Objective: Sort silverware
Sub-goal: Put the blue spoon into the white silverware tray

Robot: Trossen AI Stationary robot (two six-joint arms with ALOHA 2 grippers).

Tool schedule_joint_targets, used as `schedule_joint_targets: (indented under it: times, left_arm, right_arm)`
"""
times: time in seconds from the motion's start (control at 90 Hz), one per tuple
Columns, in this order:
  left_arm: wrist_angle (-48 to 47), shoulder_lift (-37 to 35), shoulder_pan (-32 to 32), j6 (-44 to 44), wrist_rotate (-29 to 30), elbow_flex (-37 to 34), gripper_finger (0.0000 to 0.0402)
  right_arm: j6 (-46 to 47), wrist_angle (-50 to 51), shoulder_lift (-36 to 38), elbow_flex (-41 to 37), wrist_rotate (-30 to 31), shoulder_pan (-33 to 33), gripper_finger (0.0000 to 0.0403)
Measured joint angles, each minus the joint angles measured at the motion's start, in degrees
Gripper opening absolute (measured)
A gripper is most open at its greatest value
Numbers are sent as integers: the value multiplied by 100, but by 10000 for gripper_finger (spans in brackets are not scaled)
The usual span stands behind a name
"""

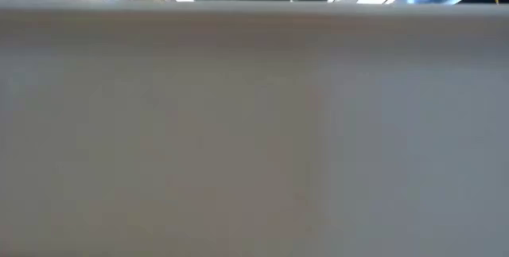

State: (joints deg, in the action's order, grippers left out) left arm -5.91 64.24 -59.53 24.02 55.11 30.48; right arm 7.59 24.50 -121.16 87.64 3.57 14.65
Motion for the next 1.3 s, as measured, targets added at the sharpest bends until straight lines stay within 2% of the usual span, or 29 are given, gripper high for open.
schedule_joint_targets:
  times: [0.289, 0.567, 1.3]
  left_arm:
    - [-1, 1, 0, 2, 15, 0, 0]
    - [2, 1, 0, -72, 77, 0, 0]
    - [4, 1, 0, -84, 103, 0, 0]
  right_arm:
    - [475, 422, -5, -19, 52, 42, 0]
    - [900, 375, 4, -134, 137, 42, 0]
    - [1144, 447, 4, -138, -59, 65, 0]
